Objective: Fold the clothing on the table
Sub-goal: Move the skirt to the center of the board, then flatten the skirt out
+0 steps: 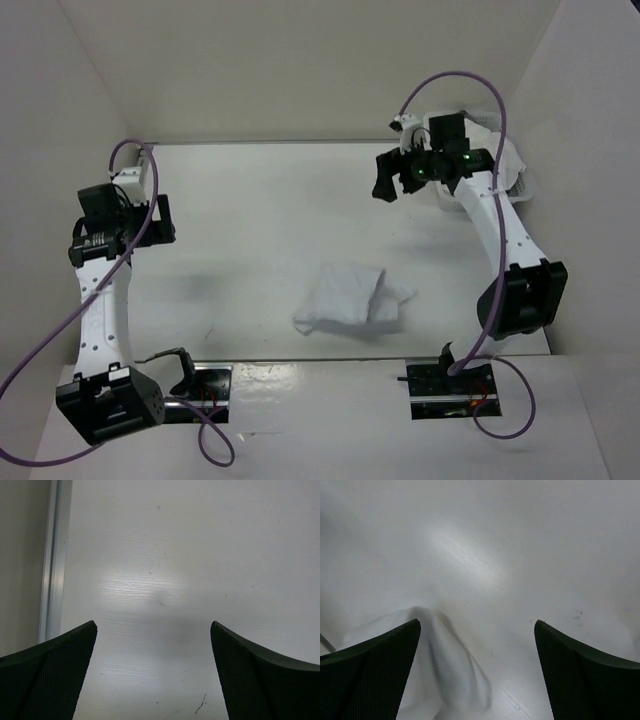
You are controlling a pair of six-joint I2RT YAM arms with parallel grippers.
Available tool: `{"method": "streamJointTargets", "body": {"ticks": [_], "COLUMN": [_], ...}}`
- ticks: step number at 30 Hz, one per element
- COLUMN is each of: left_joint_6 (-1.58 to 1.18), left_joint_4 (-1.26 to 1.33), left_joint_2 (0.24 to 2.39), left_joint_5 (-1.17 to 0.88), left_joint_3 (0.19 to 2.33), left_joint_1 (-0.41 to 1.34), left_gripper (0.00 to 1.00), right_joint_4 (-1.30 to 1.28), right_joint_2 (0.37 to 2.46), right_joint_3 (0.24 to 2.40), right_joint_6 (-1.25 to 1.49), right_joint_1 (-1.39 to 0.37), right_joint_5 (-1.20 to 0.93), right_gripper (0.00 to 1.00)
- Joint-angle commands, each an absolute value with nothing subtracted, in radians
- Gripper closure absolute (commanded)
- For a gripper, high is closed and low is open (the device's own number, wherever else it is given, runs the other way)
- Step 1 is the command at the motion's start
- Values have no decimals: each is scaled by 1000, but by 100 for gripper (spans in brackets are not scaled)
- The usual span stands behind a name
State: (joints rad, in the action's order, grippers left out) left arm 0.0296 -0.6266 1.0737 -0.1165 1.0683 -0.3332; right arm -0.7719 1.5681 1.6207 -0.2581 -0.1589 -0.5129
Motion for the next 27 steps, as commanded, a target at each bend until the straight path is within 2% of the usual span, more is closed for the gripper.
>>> {"method": "streamJointTargets", "body": {"ticks": [1, 2, 5, 12, 17, 22, 27], "left_joint_6": [96, 106, 115, 156, 147, 167, 167], "left_joint_4": [-660, -660, -649, -658, -658, -658, -649], "left_joint_2": [1032, 1017, 989, 971, 962, 950, 950], "left_joint_5": [-234, -247, -223, -276, -249, -250, -261], "left_joint_3": [1054, 1042, 1019, 1009, 1009, 1000, 989], "left_joint_1": [-351, -351, -351, -351, -351, -351, -351], "left_gripper": [0, 0, 0, 0, 0, 0, 0], "right_joint_4": [-721, -721, -752, -911, -1049, -1080, -993], "right_joint_2": [1586, 1600, 1600, 1552, 1626, 1690, 1730], "right_joint_3": [1553, 1552, 1539, 1487, 1425, 1339, 1230], "right_joint_6": [-242, -233, -244, -426, -485, -532, -551], "right_joint_1": [-172, -172, -241, -507, -688, -724, -724], "right_joint_5": [-339, -262, -223, -284, -296, -284, -239], "right_gripper": [1, 1, 1, 1, 1, 6, 9]}}
